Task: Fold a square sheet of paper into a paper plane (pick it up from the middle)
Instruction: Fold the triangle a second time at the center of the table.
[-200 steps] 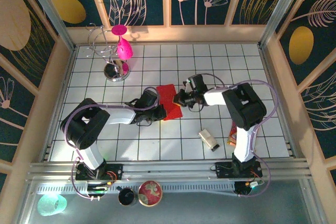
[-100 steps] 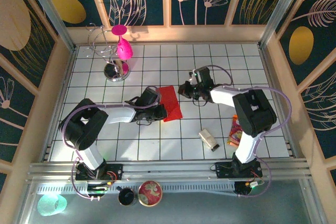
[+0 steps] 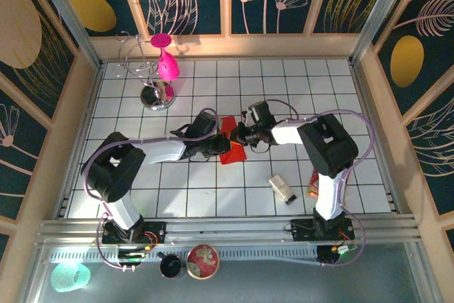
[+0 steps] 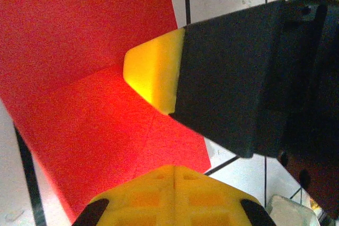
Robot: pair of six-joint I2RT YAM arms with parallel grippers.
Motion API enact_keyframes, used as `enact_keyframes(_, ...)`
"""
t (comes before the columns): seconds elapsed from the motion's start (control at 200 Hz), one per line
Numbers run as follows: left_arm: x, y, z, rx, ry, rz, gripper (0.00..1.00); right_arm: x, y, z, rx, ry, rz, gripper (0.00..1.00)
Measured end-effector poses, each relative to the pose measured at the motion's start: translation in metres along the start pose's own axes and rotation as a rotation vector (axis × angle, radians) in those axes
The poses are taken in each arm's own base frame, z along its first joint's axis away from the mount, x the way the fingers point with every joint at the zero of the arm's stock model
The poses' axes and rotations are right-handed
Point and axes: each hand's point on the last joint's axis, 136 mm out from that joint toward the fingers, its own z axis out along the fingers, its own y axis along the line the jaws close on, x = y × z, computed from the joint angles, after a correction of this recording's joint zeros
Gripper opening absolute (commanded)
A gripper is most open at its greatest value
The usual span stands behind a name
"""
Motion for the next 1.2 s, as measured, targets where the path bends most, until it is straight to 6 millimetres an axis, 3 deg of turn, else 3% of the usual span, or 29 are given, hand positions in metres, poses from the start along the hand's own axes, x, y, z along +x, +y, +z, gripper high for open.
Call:
enact_keyframes(0.215,-0.001,0.003,0.017,-0.014,0.033,-0.009,0.0,0.001,-0.002,0.002,0.0,0.005,0.01,0.02)
enact_keyframes(0.761,0.008,0.019,0.026,-0.063,0.076,-0.008,0.0,-0.002,-0.002,0.004,-0.003,0.004,0.037,0.01)
enact_keyframes(0.961,0.012,0.022,0.022,-0.043,0.061,-0.001,0.0,-0.002,-0.002,0.004,-0.003,0.004,0.036,0.01)
enact_keyframes(1.201,0.034,0.035,0.004,-0.01,0.052,-0.064,0.0,-0.002,-0.002,0.005,0.0,0.006,0.038,0.01)
